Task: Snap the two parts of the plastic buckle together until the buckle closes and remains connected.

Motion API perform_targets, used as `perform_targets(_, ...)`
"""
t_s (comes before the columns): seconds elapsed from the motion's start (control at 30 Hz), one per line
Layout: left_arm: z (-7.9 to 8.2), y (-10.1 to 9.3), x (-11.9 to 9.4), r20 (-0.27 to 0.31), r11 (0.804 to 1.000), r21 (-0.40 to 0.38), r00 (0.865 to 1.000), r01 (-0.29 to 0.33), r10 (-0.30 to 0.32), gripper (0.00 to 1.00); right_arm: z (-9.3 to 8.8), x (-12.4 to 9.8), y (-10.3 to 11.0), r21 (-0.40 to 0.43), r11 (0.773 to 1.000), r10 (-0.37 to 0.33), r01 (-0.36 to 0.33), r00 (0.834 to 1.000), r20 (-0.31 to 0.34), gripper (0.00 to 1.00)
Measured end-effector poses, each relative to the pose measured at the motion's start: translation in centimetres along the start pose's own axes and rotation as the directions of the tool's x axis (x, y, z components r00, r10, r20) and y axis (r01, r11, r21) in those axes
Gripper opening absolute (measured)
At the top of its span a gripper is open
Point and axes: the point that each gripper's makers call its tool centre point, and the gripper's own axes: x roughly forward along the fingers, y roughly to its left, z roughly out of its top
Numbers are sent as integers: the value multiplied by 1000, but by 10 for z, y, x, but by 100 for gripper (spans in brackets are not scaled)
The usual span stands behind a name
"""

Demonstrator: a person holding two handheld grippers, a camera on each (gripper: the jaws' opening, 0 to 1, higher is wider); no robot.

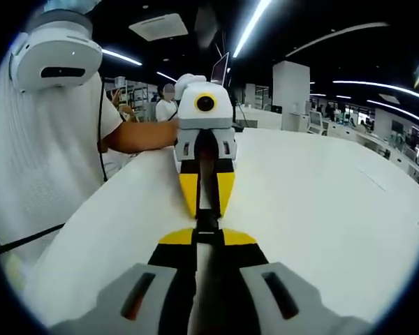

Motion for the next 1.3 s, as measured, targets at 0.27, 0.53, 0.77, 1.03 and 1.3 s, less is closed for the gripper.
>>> perform_targets(0.27, -1, 1, -1, 3, 1000, 6, 1000, -7, 7, 11, -1, -1, -2, 5, 1000, -19, 20, 1000, -7, 12)
perform_targets(0.53, -1, -1, -1, 6, 1000, 0, 1000, -15, 15, 11, 0, 0, 1, 6, 1000, -30, 30, 999, -10, 12)
perform_targets(0.77, -1, -3, -2, 6, 1000, -10, 1000, -22, 22, 11, 1, 0, 2, 3, 999, -35, 35, 999, -10, 12)
perform_targets(1.03, -1, 0, -3, -4, 999, -15, 999, -44, 44, 18, 1, 0, 3, 2, 999, -35, 35, 999, -9, 12)
perform_targets(1.3, 3, -4, -2, 22, 999, -16, 999, -28, 28, 38, 1, 1, 5, 2, 999, -34, 34, 999, -5, 12)
